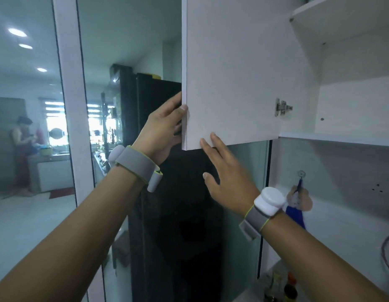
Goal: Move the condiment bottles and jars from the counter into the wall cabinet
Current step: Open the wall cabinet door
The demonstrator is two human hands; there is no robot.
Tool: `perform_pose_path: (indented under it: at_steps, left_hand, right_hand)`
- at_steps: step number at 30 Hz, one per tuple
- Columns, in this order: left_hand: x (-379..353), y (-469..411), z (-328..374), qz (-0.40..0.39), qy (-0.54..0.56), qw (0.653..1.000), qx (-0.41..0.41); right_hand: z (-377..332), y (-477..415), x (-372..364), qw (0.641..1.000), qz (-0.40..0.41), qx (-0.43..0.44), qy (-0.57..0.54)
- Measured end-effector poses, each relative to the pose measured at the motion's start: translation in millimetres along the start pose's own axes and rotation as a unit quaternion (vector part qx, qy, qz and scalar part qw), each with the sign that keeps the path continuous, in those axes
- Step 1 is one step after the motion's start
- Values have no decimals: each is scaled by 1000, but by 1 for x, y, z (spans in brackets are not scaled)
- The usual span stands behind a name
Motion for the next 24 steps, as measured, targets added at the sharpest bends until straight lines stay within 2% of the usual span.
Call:
perform_pose_path:
  at_steps: [5,13,18,24]
  left_hand:
    - [13,-10,-10,16,-23,1000,7]
    - [33,-3,-25,77,-19,997,11]
    - [44,13,-36,105,-35,994,28]
    - [57,44,-76,144,11,987,66]
  right_hand:
    - [2,-14,-16,998,-48,6,40]
    - [3,-23,-31,994,-63,13,87]
    - [8,-6,-35,995,-79,1,62]
    - [35,51,-42,990,-122,-74,9]
Point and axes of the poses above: each hand's wrist, its own y-axis away from the middle knuckle, its own x-axis out of the back of the hand, z = x × y, the point moved 5 cm from there along -y, towards the middle knuckle, and after that the axes turned 12 degrees about y, right-handed, at the moved point
